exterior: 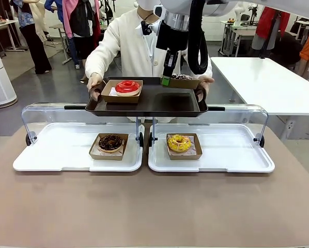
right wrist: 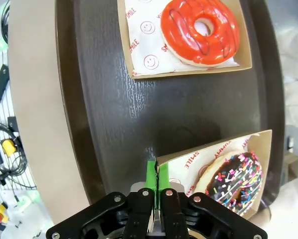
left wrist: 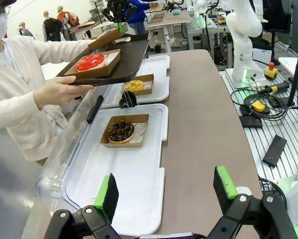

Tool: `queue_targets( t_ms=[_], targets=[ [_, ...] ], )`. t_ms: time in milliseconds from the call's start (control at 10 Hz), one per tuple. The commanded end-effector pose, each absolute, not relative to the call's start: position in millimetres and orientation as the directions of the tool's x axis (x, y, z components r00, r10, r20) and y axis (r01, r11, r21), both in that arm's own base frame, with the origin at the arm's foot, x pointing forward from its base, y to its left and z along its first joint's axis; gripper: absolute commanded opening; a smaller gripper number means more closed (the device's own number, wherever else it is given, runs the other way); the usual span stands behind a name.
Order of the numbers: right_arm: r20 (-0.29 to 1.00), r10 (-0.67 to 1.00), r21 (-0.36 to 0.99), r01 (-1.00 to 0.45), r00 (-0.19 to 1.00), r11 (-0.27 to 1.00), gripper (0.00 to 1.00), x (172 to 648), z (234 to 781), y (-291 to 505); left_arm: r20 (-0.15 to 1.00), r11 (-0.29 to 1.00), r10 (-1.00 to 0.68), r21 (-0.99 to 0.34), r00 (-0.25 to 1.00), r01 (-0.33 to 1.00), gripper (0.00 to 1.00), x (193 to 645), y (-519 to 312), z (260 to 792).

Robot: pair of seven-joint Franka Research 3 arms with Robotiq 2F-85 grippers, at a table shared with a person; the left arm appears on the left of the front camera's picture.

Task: Provide the desired donut to the person.
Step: Place the picked Paper togo box onto the Handle tray extended by the person.

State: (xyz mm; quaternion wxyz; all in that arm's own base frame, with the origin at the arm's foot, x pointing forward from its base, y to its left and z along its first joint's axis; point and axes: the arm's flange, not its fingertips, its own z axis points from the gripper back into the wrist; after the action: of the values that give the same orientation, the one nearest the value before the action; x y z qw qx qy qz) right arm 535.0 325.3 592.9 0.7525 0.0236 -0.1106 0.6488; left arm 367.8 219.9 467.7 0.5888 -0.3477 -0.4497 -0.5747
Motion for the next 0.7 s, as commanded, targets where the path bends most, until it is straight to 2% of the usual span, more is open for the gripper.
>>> queue_targets(
  t_ms=[0, 500, 600],
  targets=[
    [0.204, 0.967, -0.067, -0.983, 0.153, 0.170, 0.01, 537.3, 583.1, 321.9, 0.931, 0.097, -0.358, 0.112, -0.070, 0.989, 1.00, 366.5, 222.0, 469.3],
    [0.211, 0.965, -0.026, -0.986, 0.158, 0.167, 0.01, 541.8, 574.5, 320.6, 0.931, 0.097, -0.358, 0.112, -0.070, 0.989, 1.00, 366.5, 222.0, 469.3],
    [0.215, 0.964, -0.024, -0.986, 0.155, 0.164, 0.45, 541.5, 575.4, 320.4, 0.931, 0.097, -0.358, 0.112, -0.070, 0.989, 1.00, 366.5, 222.0, 469.3]
  ],
)
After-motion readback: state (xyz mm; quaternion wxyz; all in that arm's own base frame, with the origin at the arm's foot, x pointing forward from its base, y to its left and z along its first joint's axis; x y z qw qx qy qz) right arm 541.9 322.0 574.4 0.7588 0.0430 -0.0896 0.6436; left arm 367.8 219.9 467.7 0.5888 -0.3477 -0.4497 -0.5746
